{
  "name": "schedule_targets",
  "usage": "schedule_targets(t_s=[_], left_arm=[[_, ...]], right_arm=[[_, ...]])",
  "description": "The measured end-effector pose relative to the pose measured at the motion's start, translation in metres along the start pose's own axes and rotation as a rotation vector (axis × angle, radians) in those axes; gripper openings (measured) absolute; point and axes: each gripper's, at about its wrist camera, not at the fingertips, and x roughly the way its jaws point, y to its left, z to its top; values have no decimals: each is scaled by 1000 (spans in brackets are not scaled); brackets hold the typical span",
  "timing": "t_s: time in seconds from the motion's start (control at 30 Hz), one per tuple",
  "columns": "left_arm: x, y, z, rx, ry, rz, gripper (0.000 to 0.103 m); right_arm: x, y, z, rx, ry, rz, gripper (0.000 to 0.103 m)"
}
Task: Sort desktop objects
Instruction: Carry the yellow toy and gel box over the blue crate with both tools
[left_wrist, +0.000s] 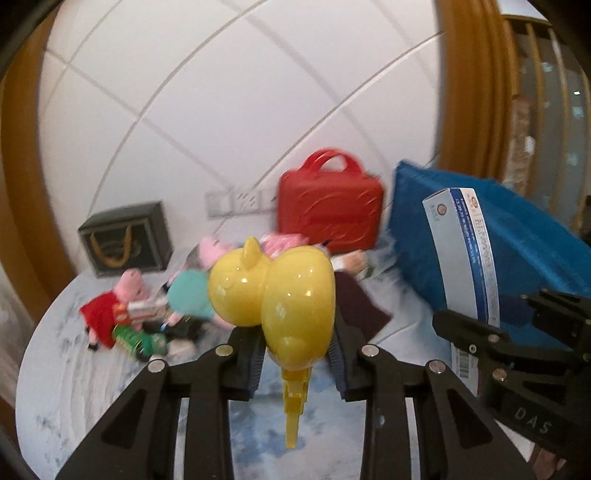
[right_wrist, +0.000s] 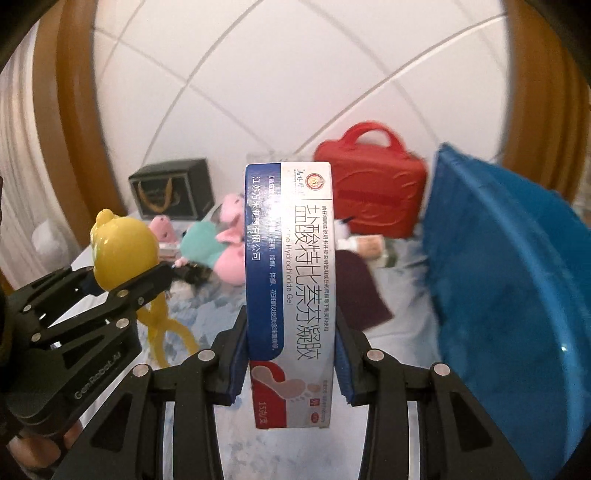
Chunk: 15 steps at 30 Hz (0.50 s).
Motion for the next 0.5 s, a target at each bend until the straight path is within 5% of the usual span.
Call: schedule_targets(t_s=[0.3, 0.5], left_arm=[[-45, -105, 54, 68, -170, -70, 30], [-81, -230, 98, 103, -335, -118, 30]], right_arm=[[-100, -86, 14, 97, -191, -120, 39], [-163, -184, 16, 141, -312, -212, 39]])
